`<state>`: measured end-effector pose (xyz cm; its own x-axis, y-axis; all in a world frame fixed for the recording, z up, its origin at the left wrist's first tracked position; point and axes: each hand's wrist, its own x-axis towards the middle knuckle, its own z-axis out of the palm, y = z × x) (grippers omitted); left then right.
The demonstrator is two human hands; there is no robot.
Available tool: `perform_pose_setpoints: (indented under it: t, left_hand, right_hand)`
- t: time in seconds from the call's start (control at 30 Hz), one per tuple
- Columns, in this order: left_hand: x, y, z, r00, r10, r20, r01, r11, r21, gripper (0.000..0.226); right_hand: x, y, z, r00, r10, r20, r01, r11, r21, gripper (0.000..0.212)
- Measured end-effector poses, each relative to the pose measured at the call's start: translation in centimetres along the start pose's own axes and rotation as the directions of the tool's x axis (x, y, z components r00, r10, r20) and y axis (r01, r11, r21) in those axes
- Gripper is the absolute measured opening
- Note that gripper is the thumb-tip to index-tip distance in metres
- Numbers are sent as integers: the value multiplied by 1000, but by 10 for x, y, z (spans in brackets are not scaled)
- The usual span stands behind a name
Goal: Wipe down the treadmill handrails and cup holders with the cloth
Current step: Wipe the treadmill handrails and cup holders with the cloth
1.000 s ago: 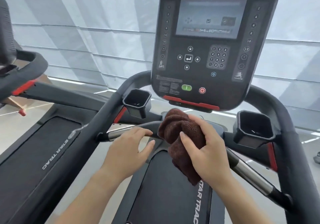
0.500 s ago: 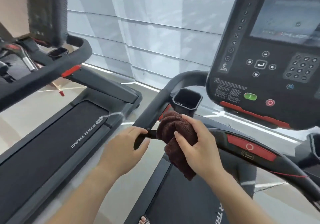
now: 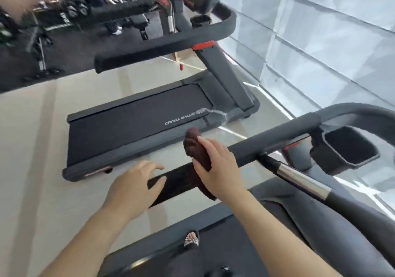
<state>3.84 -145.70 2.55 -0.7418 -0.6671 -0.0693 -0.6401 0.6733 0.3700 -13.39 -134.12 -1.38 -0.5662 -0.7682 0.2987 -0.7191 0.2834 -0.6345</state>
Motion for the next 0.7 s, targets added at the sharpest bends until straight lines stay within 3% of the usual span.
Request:
perform_pose_setpoints:
  t: [0.07,0.13,0.4,0.7]
  left_hand:
    - [-14,-15,1,997,-78,-20,78,997,13,26]
    - [-26,-25,5,990,-137,-26,137,991,4,24]
    - [-41,-50,11,978,-205,-46,202,977,-64,23]
    - [-51,-115,3,975,-218,38,221,969,-115,26]
  right_hand:
    - [-2,2,31,983,-96,159,116,986,-123,49]
    - [-6,9,52,960,-182,214,231,945,-231,49]
    - [3,13,62,991,-88,101,110,964,-242,42]
    - [-38,-67,120,980,-162,120,188,949,-253,40]
